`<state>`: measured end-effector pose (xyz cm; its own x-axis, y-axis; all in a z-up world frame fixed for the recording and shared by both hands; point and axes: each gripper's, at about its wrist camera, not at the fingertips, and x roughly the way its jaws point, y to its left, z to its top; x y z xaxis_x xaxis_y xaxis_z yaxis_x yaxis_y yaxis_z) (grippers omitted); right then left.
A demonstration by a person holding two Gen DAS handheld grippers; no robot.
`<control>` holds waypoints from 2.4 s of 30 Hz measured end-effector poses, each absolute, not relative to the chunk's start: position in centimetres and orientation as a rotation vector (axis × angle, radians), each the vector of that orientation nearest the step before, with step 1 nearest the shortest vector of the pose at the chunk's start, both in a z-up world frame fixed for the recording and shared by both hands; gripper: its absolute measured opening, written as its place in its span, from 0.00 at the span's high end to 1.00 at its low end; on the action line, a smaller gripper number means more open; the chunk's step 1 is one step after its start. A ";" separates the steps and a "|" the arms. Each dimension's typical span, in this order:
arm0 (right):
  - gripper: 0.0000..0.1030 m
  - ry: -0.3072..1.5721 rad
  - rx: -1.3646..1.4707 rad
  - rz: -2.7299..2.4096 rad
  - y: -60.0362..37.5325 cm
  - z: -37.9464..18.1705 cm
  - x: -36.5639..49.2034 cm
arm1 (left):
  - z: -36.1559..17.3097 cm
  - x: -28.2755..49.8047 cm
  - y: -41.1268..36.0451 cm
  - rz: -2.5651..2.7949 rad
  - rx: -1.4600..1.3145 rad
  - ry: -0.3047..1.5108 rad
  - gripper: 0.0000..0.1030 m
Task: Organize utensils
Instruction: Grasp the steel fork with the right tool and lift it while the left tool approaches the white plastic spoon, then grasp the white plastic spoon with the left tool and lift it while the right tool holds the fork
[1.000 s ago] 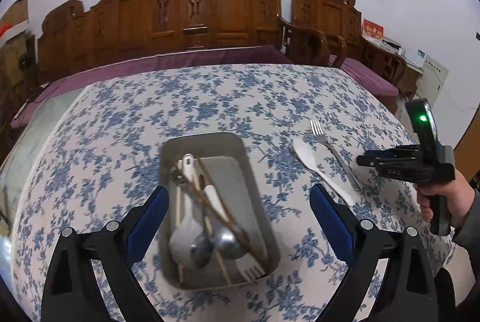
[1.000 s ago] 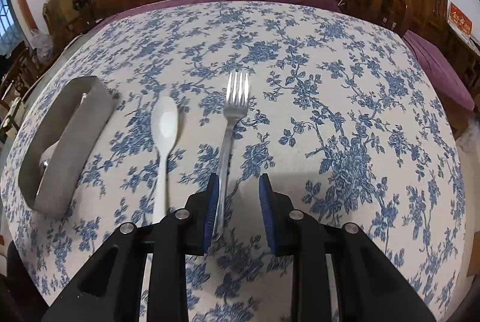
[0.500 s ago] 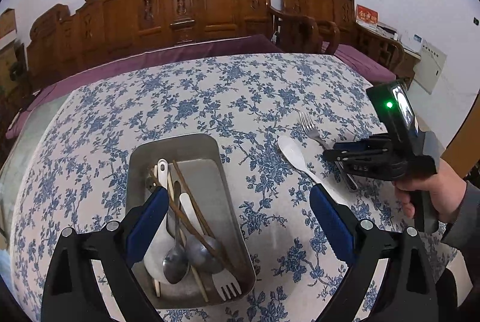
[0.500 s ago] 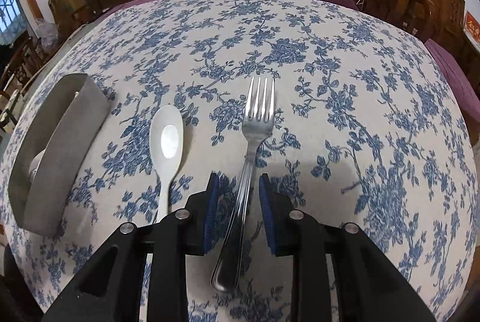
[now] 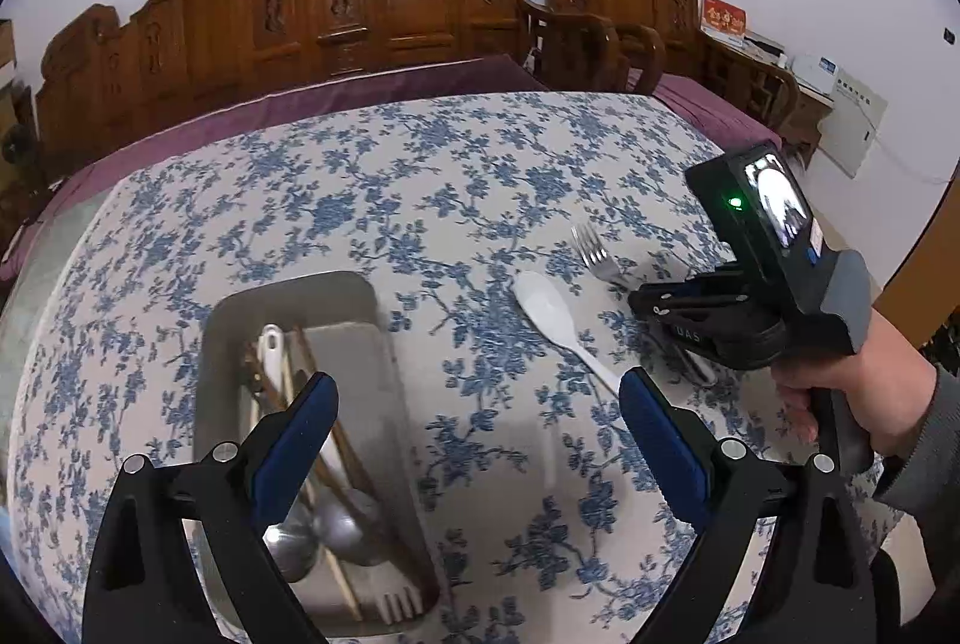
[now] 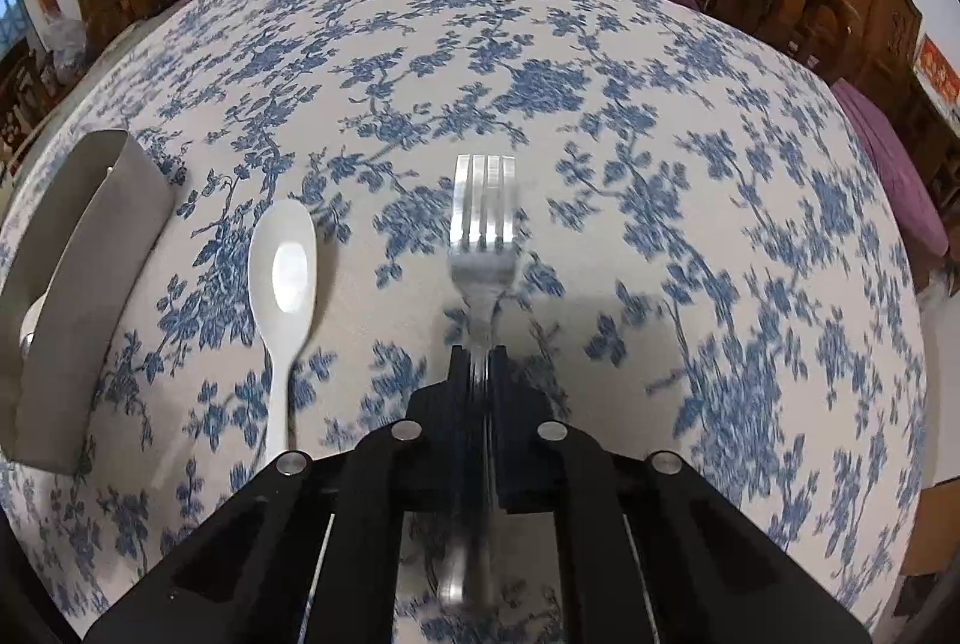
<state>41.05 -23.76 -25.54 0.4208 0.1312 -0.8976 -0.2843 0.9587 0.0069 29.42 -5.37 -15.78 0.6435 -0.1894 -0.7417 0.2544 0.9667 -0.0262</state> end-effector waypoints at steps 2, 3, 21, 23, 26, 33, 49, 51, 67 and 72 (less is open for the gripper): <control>0.92 1.098 -0.147 0.254 -24.6 -25.5 40.3 | -15.9 29.5 -6.0 -0.261 0.086 0.839 0.11; 0.92 1.095 -0.147 0.249 -24.9 -25.5 40.1 | -16.0 29.6 -6.3 -0.263 0.088 0.842 0.11; 0.92 1.057 -0.156 0.251 -30.2 -25.3 31.9 | -21.4 33.6 -12.6 -0.308 0.091 1.034 0.39; 0.92 1.054 -0.162 0.255 -30.3 -25.4 31.6 | -22.0 34.3 -13.0 -0.304 0.087 1.057 0.43; 0.92 1.049 -0.163 0.258 -30.5 -25.4 31.4 | -23.3 35.7 -13.4 -0.285 0.066 1.125 0.56; 0.92 1.025 -0.136 0.257 -31.0 -25.5 30.9 | -24.5 37.5 -13.7 -0.240 0.037 1.210 0.59; 0.91 1.024 -0.134 0.218 -30.8 -25.6 30.9 | -24.7 38.0 -16.1 -0.182 0.131 1.261 0.93; 0.91 1.032 -0.130 0.212 -30.8 -25.5 31.0 | -24.8 37.7 -16.0 -0.187 0.147 1.250 0.94; 0.92 1.006 -0.136 0.234 -28.5 -21.7 29.5 | -20.2 33.7 -13.2 -0.226 0.147 1.139 0.94; 0.92 0.969 -0.142 0.251 -27.0 -19.1 28.9 | -17.4 32.2 -11.9 -0.235 0.134 1.088 0.94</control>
